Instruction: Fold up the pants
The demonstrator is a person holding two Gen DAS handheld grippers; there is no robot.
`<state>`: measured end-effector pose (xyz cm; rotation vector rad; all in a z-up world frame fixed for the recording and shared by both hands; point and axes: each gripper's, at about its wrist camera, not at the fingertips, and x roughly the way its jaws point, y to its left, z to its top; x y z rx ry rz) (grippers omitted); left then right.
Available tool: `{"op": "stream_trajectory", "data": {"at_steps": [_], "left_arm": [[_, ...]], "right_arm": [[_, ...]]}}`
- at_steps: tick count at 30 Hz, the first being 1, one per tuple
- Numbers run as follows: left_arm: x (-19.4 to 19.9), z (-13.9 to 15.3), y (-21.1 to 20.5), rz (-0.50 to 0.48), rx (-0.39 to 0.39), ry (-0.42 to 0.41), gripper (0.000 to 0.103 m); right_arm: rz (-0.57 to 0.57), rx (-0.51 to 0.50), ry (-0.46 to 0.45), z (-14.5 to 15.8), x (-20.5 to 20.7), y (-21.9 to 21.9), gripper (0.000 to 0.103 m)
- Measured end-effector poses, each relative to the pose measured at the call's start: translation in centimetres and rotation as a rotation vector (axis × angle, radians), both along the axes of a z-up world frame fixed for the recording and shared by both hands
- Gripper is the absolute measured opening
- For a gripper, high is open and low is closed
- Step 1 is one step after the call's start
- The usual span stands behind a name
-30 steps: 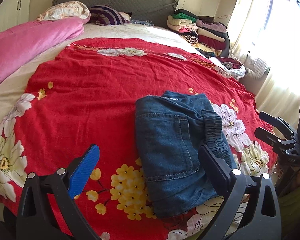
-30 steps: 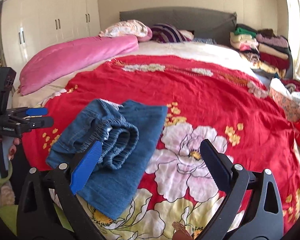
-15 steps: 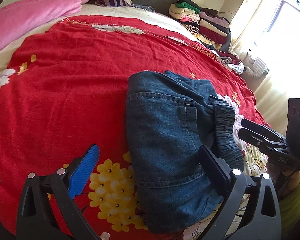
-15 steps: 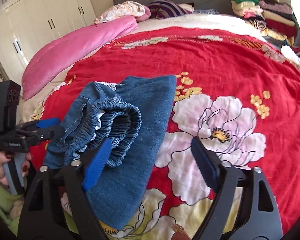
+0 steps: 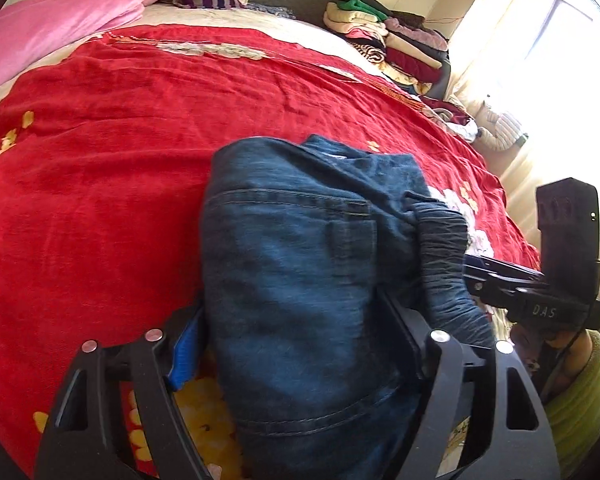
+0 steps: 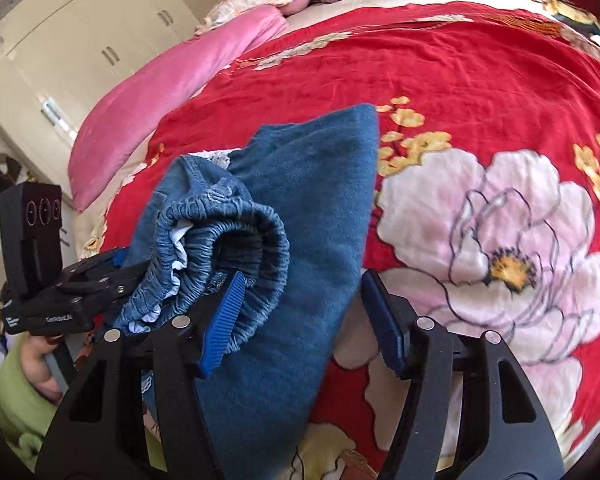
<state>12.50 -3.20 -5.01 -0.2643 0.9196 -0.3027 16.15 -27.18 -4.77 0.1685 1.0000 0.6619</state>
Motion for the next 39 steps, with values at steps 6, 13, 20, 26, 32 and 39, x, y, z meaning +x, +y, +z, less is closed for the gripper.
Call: {"op": "stream_trajectory", "data": {"at_steps": [6, 13, 20, 26, 32, 39], "left_arm": [[-0.3, 0.1, -1.0, -0.017, 0.026, -0.022, 0.056], [-1.2, 1.5, -1.2, -0.007, 0.04, -0.061, 0.044], [-1.5, 3.3, -0.9, -0.002, 0.014, -0.085, 0.042], [-0.9, 4.9, -0.1, 0.013, 0.021, -0.118, 0.04], [0.5, 6.0, 1.3, 0.039, 0.033, -0.135, 0.04], [2.8, 7.0, 2.5, 0.051, 0.039, -0.158, 0.04]], "right_arm": [[0.048, 0.039, -0.027, -0.2, -0.4, 0.2, 0.025], [0.076, -0.054, -0.192, 1.8, -3.0, 2.1, 0.015], [0.12, -0.084, -0.288, 4.5, -3.8, 3.4, 0.015], [0.138, -0.083, -0.331, 6.1, -3.1, 4.0, 0.015], [0.158, -0.091, -0.363, 7.1, -1.5, 5.8, 0.015], [0.16, -0.099, -0.385, 8.0, 0.9, 7.5, 0.015]]}}
